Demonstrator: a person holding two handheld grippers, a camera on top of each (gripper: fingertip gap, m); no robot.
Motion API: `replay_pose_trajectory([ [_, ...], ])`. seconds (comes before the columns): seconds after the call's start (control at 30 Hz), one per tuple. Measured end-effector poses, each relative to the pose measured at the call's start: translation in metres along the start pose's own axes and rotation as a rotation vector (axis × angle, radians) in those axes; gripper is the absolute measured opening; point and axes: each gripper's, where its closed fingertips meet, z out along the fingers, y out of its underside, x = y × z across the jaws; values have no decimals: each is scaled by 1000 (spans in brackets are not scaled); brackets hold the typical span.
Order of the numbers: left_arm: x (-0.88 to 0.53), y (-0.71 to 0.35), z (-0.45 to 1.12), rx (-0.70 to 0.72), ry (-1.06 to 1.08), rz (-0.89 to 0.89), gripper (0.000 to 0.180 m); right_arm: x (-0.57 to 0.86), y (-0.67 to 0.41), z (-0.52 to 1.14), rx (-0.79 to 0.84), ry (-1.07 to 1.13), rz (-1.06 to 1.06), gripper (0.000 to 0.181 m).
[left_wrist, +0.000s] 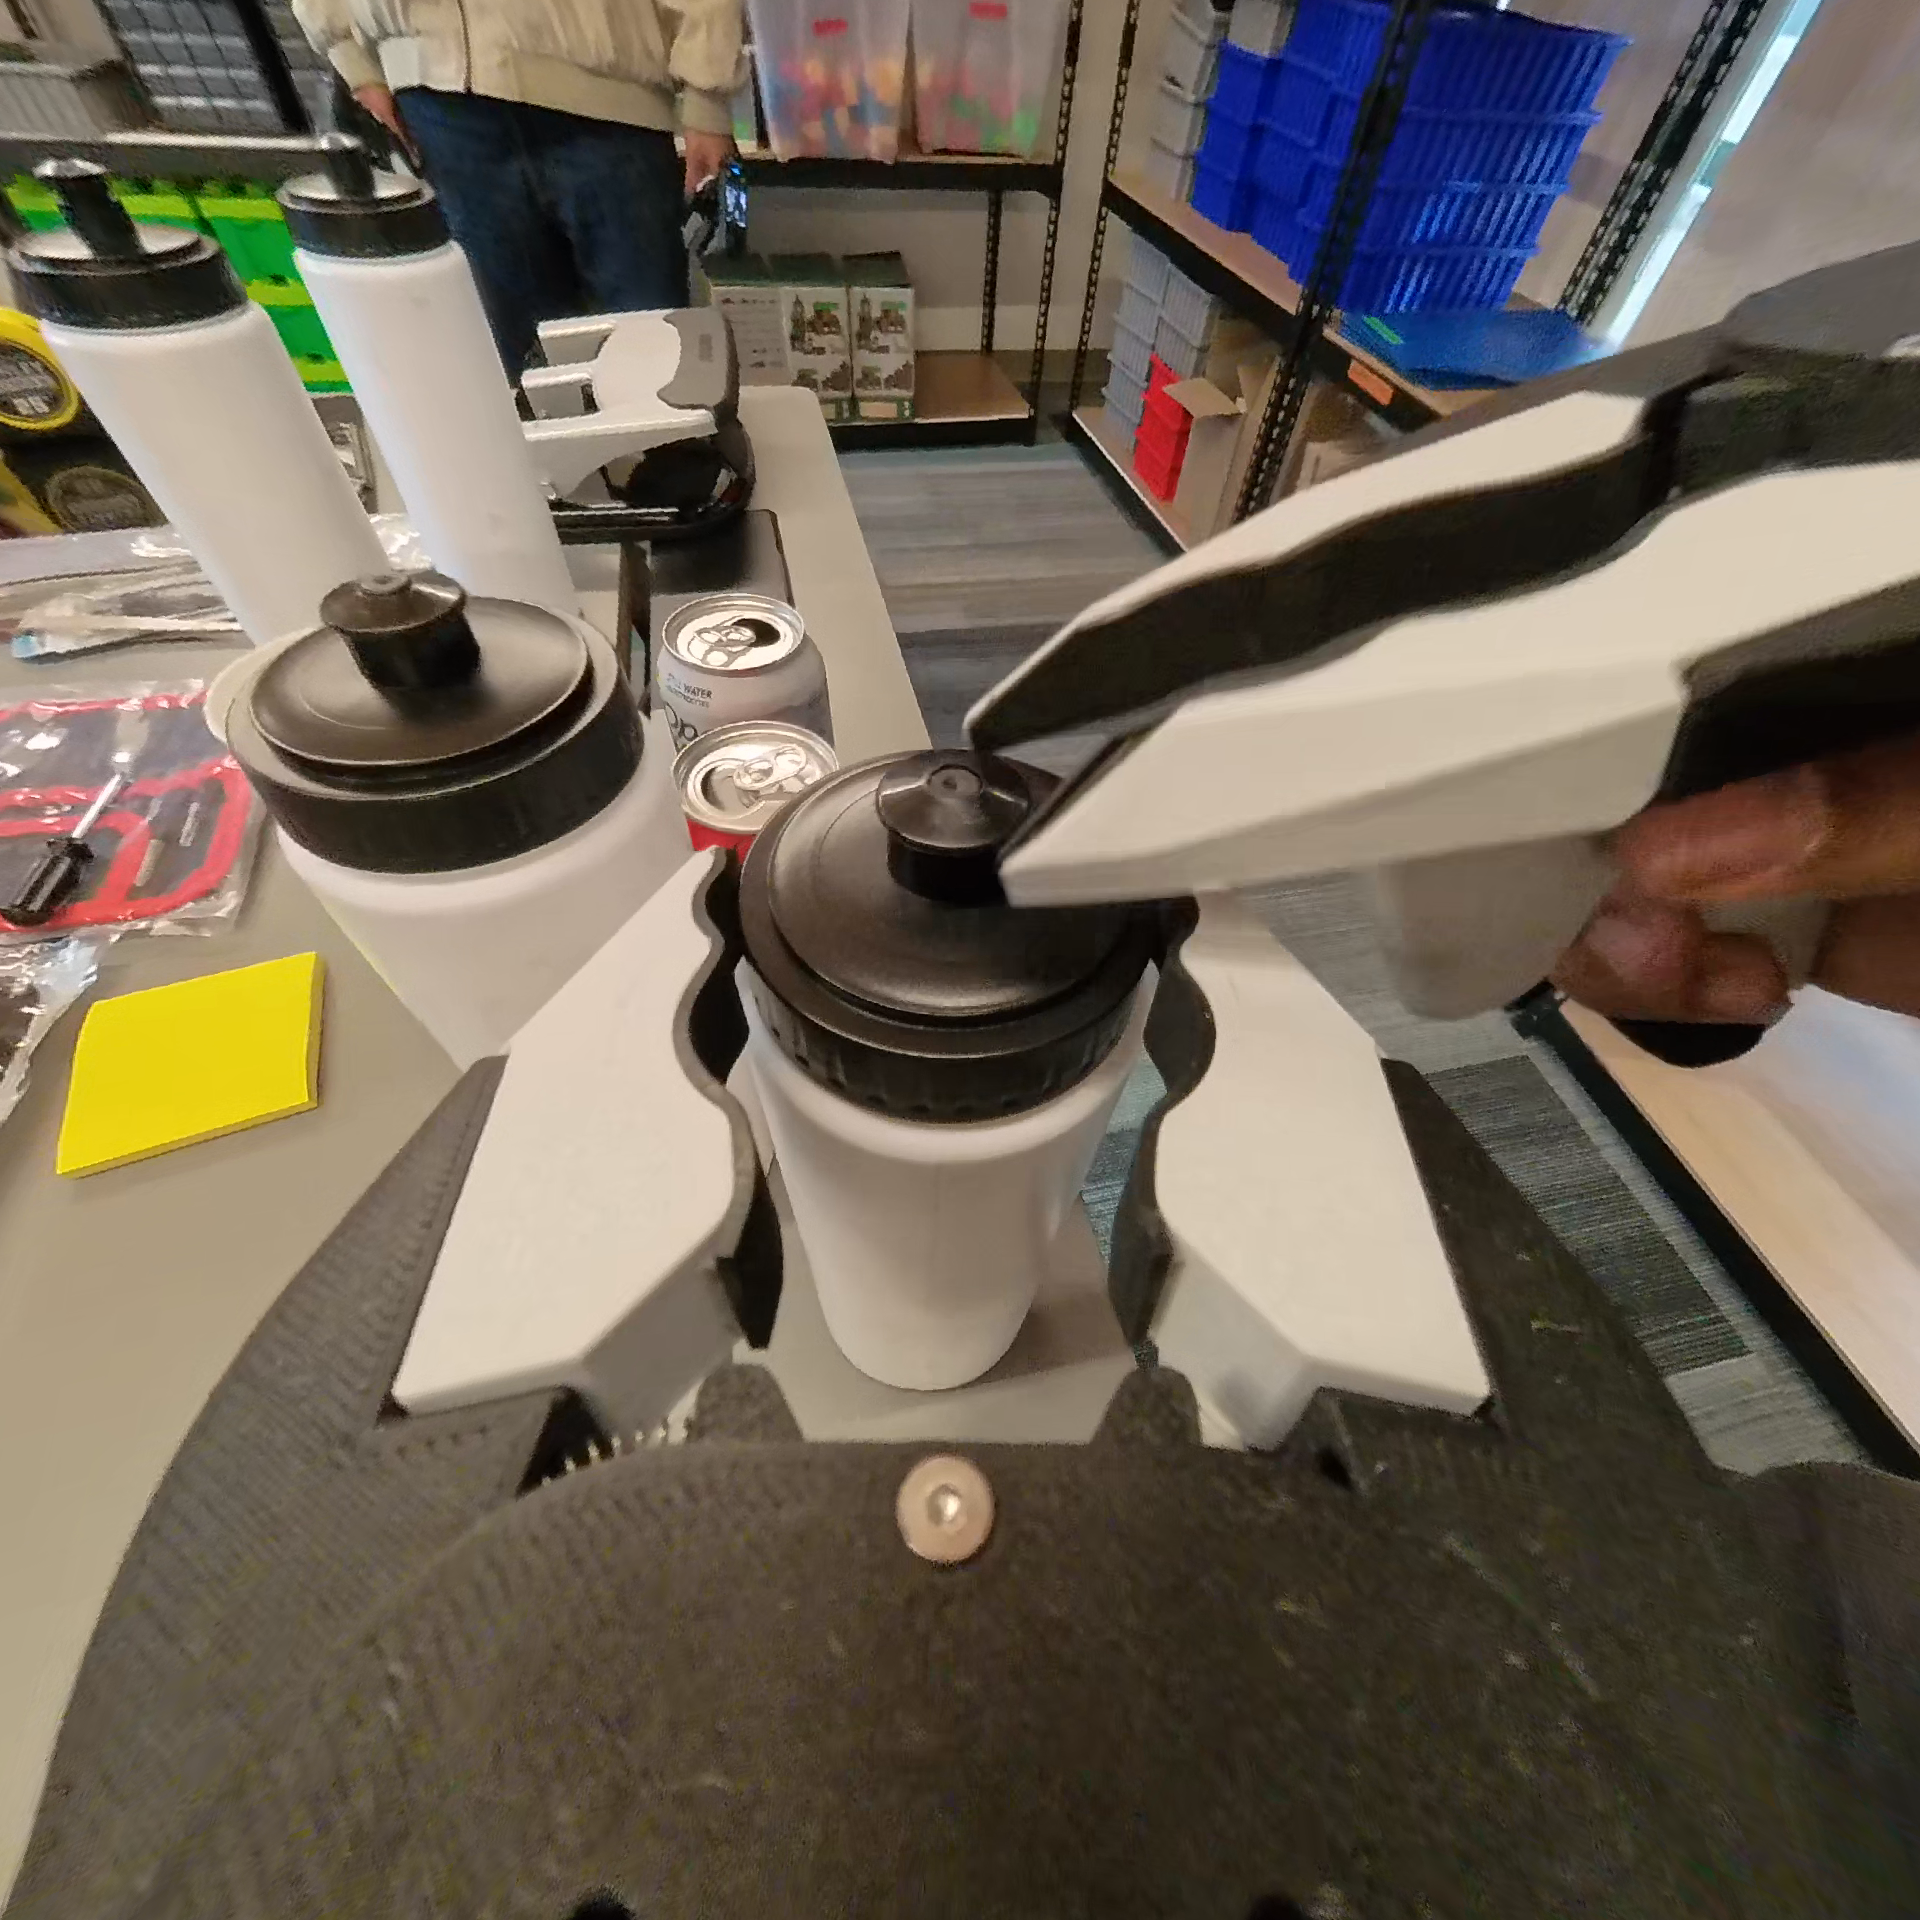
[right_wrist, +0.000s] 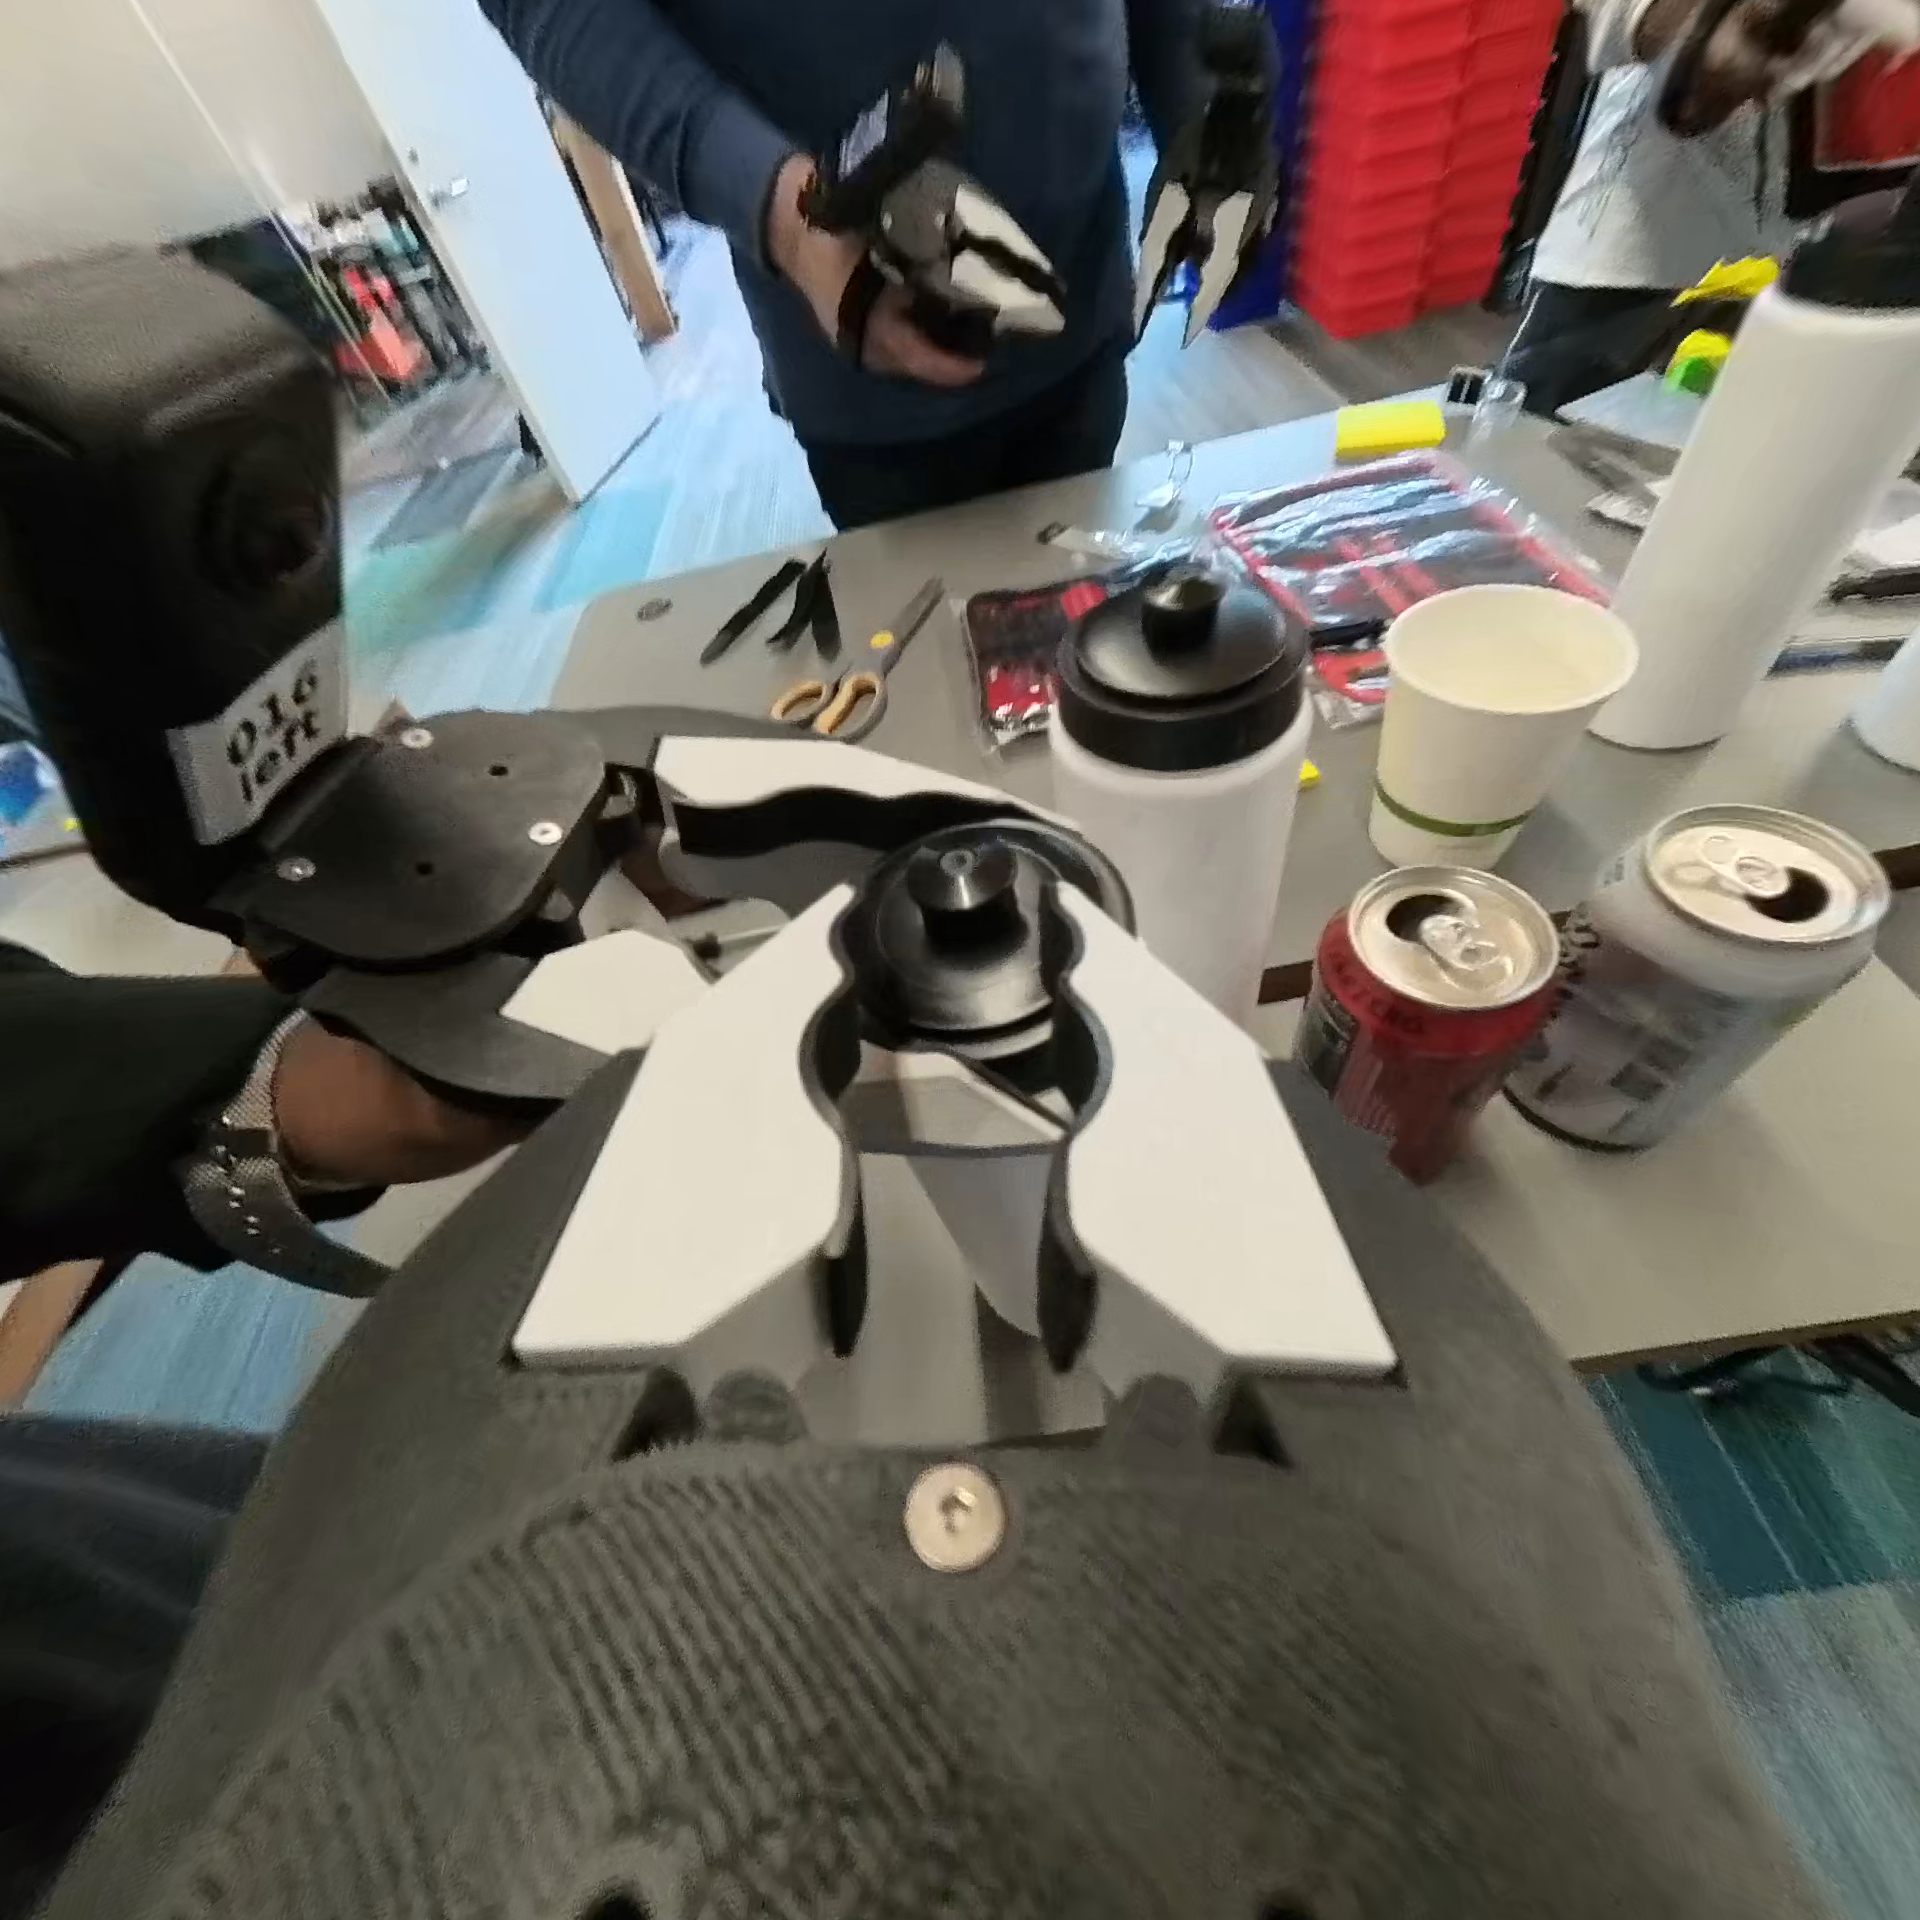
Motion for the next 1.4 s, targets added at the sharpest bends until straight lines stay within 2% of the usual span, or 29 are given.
replay_pose_trajectory([
  [0.07, 1, 0, 0, 8, 0, 4, 80, 0, 2, 4, -6, 3, -24, 19],
  [0.2, -5, 0, 0, 4, -1, -19, 81, 0, -1, 10, -25, -6, -37, 18],
  [0.47, -6, 1, 4, -29, -17, 3, 83, 2, -8, 6, 67, 17, -4, 17],
  [0.57, -8, 1, 3, -27, -13, 5, 83, 1, -9, 8, 42, 23, -36, 18],
  [0.67, -10, 0, 5, -42, -26, 2, 82, 11, -41, -4, 164, 79, -7, 20],
  [0.73, -9, 0, 6, -43, -24, 12, 81, 7, -62, -12, 204, 42, -18, 10],
  [0.77, -9, 0, 5, -38, -23, 11, 81, 6, -62, -12, 178, 32, -37, 1],
  [0.83, -9, -1, 6, -33, -20, 11, 81, 14, -29, 2, 1, 66, -71, 0],
  [0.87, -9, -1, 5, -31, -20, 10, 81, 18, -13, 9, -31, 74, -51, 0],
  [0.93, -8, 0, 6, -23, -16, 10, 81, 20, -10, 8, 32, 24, 59, 0],
  [0.97, -7, 0, 6, -26, -17, 20, 81, 23, -8, 8, 6, 24, 104, 0],
  [1.03, -8, -1, 6, -27, -21, 12, 81, 24, -3, 5, -33, 32, 93, 0],
  [1.13, -13, -1, 5, -20, -33, 2, 81, 30, -22, -24, 102, 99, 97, 0],
  [1.23, -13, 3, 8, -44, -48, 4, 81, 41, -9, -55, 82, 159, 107, 9],
  [1.33, -11, 14, 10, -107, -60, 15, 94, 49, 32, -85, -45, 217, 137, 14],
  [1.4, -14, 26, 9, -174, -104, 32, 106, 52, 48, -109, -46, 244, 198, 14],
])
